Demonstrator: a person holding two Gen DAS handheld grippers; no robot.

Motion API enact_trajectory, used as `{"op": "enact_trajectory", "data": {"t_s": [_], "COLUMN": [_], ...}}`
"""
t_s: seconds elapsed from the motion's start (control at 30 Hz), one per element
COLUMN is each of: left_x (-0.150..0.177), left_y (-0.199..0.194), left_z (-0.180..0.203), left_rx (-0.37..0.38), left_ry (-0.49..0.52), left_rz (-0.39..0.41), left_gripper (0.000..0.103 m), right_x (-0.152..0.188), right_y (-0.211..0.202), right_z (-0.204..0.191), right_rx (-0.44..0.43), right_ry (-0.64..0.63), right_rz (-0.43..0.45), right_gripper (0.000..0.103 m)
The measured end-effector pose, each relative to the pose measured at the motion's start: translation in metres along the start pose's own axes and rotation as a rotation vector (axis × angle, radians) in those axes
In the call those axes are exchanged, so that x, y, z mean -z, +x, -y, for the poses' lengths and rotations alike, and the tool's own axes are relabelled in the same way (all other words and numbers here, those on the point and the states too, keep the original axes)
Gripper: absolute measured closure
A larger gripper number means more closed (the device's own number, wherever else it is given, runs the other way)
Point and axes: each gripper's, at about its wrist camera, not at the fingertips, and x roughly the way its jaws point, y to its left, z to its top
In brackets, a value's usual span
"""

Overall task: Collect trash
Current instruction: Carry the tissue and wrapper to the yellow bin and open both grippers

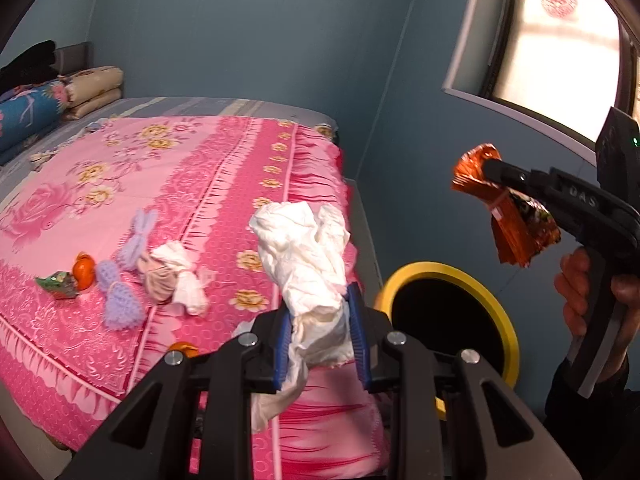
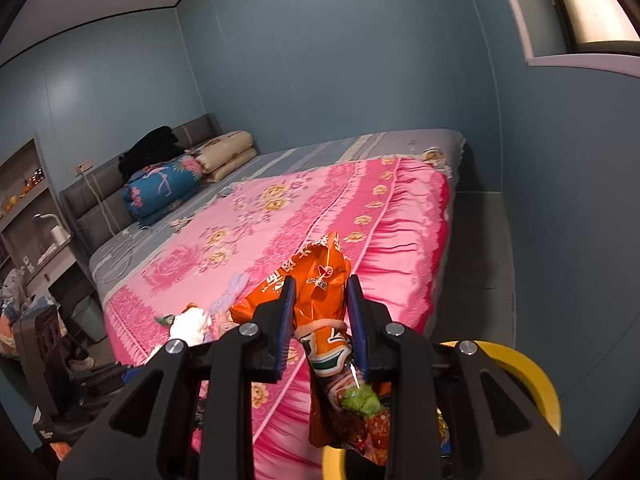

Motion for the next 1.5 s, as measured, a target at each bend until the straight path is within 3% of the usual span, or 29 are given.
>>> {"op": "enact_trajectory", "data": {"t_s": [0.53,0.9,1.3,1.43,1.5], "left_x": [0.012,0.030,0.032,0.032,0.033], "left_y": [0.046,0.071,0.066,0.066,0.064], "left_z": [0.084,0.114,0.138,0.140,0.141], "left_rx": [0.161,0.274,0.321,0.328,0.333], "left_ry": [0.143,0.136,0.166,0.180,0.186], "left_rz": [-0.126,-0.226,-0.227,-0.214,-0.211], "left_gripper": [0.079,0.078,0.077,0.074,0.066], "right_x": [-0.007,-0.004,-0.002,0.000,0.000], "right_y": [-0.021,-0.028,-0.041,-0.045,-0.047], "right_z": [0.050,0.063,0.072,0.074,0.075], "right_rx": [0.083,0.133,0.122,0.118,0.115], "right_ry": [0.063,0.081,0.103,0.122,0.136], "right_rz": [-0.003,-0.021,0.009,0.023,0.031], "right_gripper": [0.077,0.077,0.076,0.067,0.056]}}
